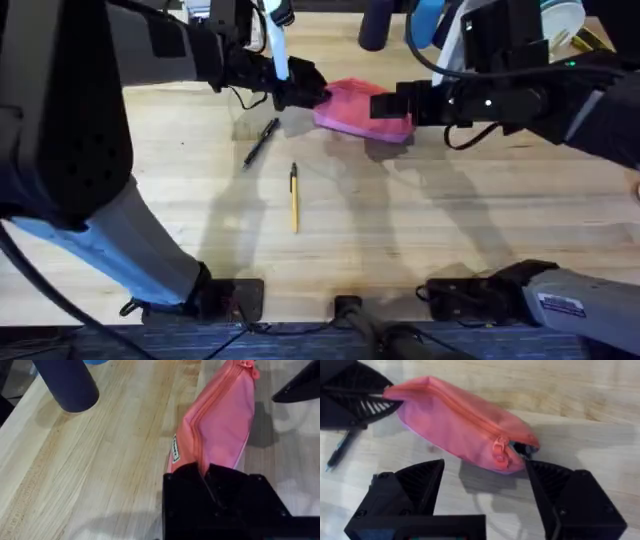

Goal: Unzip the bag, pick up the pens from the table one at a time and place them inside, then zip the bag closed.

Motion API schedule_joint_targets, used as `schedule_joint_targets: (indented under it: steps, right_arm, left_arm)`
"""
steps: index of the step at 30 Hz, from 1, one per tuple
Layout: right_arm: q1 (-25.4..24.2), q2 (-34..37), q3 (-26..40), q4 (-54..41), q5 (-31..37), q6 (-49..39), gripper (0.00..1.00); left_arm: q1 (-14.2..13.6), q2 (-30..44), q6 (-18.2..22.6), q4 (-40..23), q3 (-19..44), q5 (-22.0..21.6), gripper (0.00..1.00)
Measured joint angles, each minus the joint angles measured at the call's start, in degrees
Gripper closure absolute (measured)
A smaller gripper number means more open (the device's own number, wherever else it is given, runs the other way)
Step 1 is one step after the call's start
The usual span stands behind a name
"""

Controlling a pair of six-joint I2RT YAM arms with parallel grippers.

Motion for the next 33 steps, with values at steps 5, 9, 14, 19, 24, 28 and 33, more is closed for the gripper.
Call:
schedule_joint_targets:
  steps: [5, 9, 14, 19, 24, 28, 33]
  right_arm:
    - [0.4, 1.2, 0.0, 0.1, 0.3, 1.4, 0.088]
    - [0.9, 1.4, 0.0, 0.1, 1.0, 2.0, 0.177]
    - [0.9, 1.8, 0.0, 0.1, 2.5, 3.2, 0.283]
    - [1.0, 4.2, 0.0, 0.6, 4.4, 5.3, 0.369]
    - [1.0, 6.2, 0.0, 1.8, 6.2, 7.1, 0.512]
    - [1.0, 6.4, 0.0, 2.0, 6.7, 8.5, 0.601]
    - [1.1, 6.4, 0.0, 1.7, 6.9, 9.1, 0.669]
  left_arm:
    - [0.0, 0.0, 0.0, 0.0, 0.0, 0.0, 0.959]
    - [0.0, 0.0, 0.0, 0.0, 0.0, 0.0, 0.959]
    - [0.0, 0.0, 0.0, 0.0, 0.0, 0.0, 0.959]
    - [0.0, 0.0, 0.0, 0.0, 0.0, 0.0, 0.959]
    - [0.0, 0.0, 0.0, 0.0, 0.0, 0.0, 0.959]
    - [0.0, 0.0, 0.0, 0.0, 0.0, 0.0, 0.959]
    - [0.0, 0.0, 0.0, 0.0, 0.0, 0.0, 0.959]
